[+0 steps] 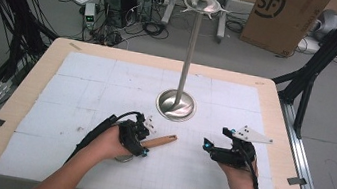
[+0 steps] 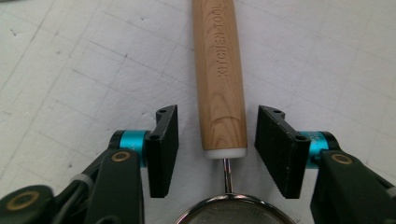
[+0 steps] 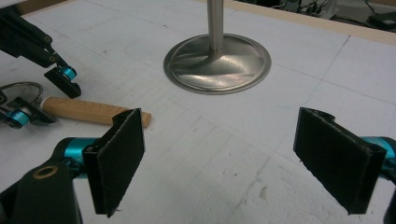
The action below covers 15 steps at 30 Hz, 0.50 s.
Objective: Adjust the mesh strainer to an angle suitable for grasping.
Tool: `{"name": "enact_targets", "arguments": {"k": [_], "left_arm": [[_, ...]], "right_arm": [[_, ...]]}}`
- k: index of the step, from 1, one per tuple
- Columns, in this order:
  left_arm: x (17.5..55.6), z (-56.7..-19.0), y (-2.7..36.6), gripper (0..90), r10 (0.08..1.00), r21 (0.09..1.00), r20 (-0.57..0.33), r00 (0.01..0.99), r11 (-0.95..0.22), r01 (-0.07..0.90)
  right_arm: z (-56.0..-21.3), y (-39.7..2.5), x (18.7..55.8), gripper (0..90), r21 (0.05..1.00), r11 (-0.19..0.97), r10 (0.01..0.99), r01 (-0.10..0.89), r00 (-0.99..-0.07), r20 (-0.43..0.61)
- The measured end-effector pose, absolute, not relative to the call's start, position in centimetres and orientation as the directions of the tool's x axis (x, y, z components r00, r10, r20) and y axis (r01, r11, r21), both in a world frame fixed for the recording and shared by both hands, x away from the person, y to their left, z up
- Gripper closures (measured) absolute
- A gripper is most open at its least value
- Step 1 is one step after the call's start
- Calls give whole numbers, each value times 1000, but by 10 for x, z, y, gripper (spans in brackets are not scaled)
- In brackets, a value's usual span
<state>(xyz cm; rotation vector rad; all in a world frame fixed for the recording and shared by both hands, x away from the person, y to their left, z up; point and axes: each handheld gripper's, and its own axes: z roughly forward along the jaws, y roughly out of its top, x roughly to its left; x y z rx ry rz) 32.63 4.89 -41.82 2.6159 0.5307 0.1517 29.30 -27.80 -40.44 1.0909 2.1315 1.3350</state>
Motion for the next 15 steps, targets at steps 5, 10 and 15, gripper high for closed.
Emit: {"name": "enact_targets", "arguments": {"k": [5, 10, 15], "left_arm": [[331, -416, 44, 483, 380, 415, 3, 925, -842, 345], [331, -416, 43, 522, 368, 411, 3, 930, -848, 335], [328, -415, 42, 616, 345, 410, 0, 938, -856, 315]], "right_arm": [[-405, -277, 294, 155, 879, 245, 783, 410, -618, 69], [-406, -277, 293, 155, 878, 243, 784, 412, -616, 72], [-407, -277, 294, 155, 876, 248, 783, 415, -618, 71]]}}
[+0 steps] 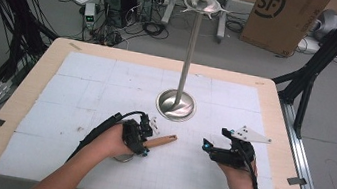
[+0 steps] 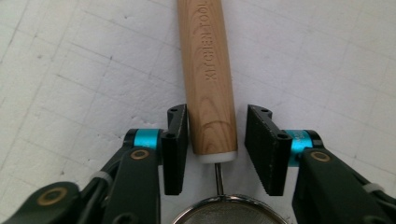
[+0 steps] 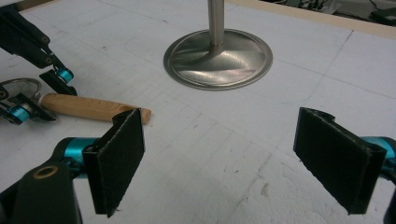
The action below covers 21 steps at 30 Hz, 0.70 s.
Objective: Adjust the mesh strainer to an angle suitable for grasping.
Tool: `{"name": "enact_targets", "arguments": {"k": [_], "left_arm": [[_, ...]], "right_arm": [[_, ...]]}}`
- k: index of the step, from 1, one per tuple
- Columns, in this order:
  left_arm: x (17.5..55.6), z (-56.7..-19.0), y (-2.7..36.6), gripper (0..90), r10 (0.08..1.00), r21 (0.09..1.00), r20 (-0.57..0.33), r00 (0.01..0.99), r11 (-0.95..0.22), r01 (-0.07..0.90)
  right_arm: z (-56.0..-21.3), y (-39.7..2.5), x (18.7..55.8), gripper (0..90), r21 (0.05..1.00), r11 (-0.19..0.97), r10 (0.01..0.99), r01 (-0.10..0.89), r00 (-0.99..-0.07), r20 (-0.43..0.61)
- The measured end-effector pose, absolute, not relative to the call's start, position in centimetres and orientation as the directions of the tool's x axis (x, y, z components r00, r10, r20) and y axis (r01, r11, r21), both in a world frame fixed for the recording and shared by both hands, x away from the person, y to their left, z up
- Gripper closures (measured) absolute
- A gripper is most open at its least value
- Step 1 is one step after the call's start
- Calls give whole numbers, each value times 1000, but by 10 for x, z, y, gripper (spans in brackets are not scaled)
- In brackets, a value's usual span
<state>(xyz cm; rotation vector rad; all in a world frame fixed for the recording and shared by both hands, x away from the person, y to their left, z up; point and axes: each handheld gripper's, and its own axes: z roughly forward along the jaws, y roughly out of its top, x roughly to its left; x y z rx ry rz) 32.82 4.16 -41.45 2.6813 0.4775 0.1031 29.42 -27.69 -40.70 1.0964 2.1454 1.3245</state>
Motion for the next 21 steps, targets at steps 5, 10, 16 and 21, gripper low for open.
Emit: {"name": "enact_targets", "arguments": {"k": [5, 10, 16, 21], "left_arm": [[327, -414, 40, 683, 334, 404, -6, 943, -862, 308], [325, -413, 39, 689, 323, 402, 12, 946, -868, 291], [322, -411, 40, 691, 291, 410, 30, 956, -876, 254], [322, -405, 48, 691, 304, 458, 26, 952, -851, 259]], "right_arm": [[-408, -277, 294, 155, 873, 251, 781, 419, -620, 73], [-408, -277, 294, 155, 875, 247, 783, 416, -618, 73], [-407, -279, 294, 155, 875, 240, 785, 421, -614, 80], [-408, -280, 294, 155, 876, 242, 785, 417, -615, 76]]}}
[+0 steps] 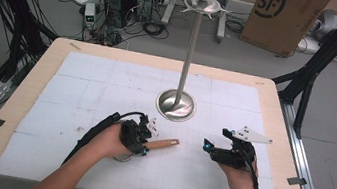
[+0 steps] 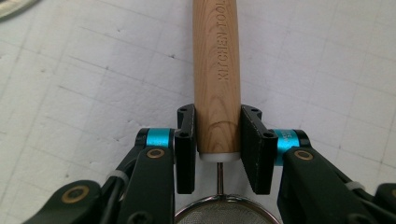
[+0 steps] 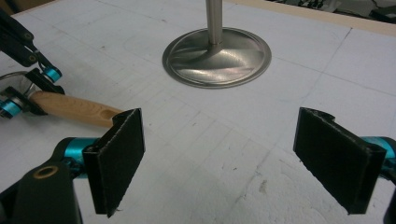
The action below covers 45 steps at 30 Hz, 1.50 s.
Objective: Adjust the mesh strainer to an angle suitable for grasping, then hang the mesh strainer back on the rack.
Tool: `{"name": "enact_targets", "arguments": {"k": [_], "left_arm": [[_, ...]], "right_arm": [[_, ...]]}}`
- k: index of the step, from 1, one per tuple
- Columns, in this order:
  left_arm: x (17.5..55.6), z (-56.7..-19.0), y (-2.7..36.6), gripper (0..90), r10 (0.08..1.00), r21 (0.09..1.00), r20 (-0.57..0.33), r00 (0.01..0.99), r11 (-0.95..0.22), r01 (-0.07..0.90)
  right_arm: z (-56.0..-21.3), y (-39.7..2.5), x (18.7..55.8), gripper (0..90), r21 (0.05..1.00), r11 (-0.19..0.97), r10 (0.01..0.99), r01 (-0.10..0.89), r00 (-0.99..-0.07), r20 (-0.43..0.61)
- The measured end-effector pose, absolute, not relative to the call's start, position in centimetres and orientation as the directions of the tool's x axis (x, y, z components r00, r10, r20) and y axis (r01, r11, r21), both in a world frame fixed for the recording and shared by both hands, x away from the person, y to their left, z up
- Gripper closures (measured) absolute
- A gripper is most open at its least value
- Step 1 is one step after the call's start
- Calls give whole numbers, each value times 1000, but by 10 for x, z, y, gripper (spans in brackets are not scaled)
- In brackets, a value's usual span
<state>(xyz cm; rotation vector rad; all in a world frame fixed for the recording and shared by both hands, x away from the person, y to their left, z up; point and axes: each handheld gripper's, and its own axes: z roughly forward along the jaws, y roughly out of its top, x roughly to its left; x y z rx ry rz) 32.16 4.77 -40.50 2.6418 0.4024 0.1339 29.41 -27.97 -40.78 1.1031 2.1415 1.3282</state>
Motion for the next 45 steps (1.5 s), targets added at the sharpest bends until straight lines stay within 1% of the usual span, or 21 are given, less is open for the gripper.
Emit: {"name": "enact_targets", "arguments": {"k": [5, 13, 18, 22, 30, 35, 40, 45], "left_arm": [[321, -396, 59, 691, 315, 530, 24, 949, -809, 255], [321, -380, 77, 691, 324, 642, -6, 946, -724, 252], [322, -373, 87, 690, 329, 716, -27, 944, -653, 248], [323, -367, 95, 690, 341, 765, -25, 940, -599, 238], [319, -356, 108, 691, 369, 840, -2, 930, -504, 202], [320, -353, 115, 691, 381, 861, 3, 925, -472, 191], [323, -349, 122, 691, 396, 897, -30, 918, -395, 199], [324, -345, 126, 690, 381, 924, -53, 923, -332, 190]], "right_arm": [[-408, -279, 294, 155, 874, 244, 784, 421, -616, 78], [-409, -277, 295, 155, 870, 254, 782, 422, -619, 72], [-410, -279, 296, 155, 869, 247, 787, 429, -611, 78], [-409, -281, 296, 155, 873, 232, 793, 428, -604, 85], [-410, -279, 297, 155, 870, 237, 792, 432, -604, 84], [-410, -279, 297, 155, 868, 246, 791, 431, -607, 77], [-410, -280, 297, 155, 869, 240, 793, 432, -604, 82], [-410, -278, 297, 155, 866, 244, 791, 436, -606, 82]]}}
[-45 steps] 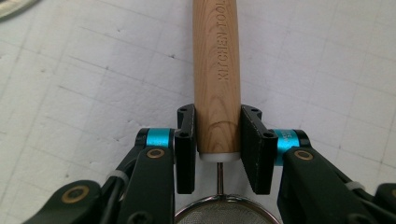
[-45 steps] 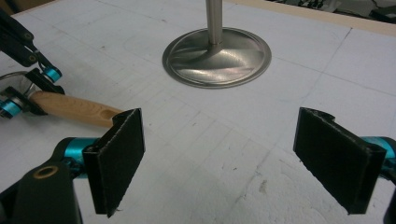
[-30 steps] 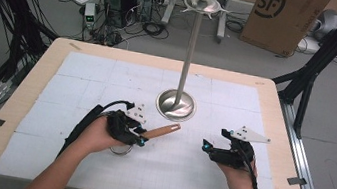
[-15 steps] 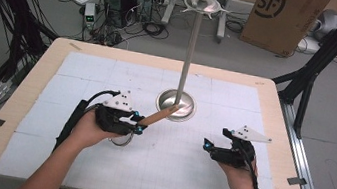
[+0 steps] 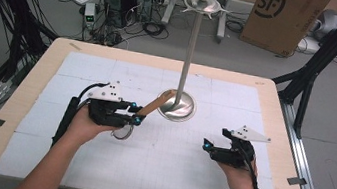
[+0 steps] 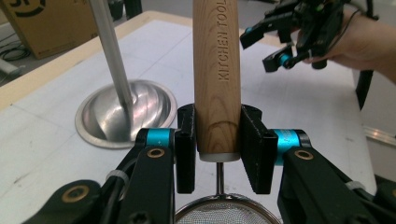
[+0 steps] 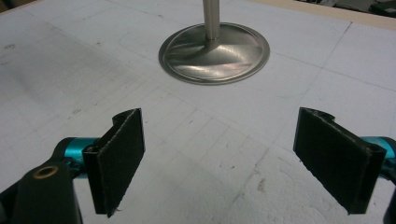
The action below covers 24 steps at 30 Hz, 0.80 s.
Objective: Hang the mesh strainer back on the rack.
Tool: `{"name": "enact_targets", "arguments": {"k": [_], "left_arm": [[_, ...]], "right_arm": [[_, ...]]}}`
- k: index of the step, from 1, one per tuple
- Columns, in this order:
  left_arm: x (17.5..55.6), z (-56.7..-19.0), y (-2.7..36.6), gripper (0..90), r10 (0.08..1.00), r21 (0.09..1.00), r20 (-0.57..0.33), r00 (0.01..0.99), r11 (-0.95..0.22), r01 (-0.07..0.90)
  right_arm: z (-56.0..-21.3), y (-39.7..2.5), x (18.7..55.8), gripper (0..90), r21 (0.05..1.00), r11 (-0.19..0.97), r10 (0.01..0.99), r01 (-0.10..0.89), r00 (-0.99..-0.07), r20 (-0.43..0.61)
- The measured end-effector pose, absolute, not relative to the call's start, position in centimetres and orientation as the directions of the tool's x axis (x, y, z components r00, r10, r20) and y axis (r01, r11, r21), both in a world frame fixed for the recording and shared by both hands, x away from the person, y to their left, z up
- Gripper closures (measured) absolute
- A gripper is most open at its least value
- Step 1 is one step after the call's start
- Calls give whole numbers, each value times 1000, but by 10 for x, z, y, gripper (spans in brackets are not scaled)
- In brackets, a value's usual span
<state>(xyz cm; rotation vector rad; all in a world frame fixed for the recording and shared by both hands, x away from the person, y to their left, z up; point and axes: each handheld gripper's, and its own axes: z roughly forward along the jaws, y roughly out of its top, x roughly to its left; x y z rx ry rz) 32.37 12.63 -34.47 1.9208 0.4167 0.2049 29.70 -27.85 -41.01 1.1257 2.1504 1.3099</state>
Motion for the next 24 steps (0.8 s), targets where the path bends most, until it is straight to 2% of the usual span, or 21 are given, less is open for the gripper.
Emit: {"name": "enact_targets", "arguments": {"k": [13, 24], "left_arm": [[327, -322, 131, 690, 383, 956, -48, 923, -249, 153], [333, -293, 131, 690, 411, 966, 3, 911, -236, 103]], "right_arm": [[-409, -277, 295, 156, 871, 251, 783, 422, -617, 74], [-409, -279, 296, 155, 875, 244, 783, 418, -617, 77]]}}
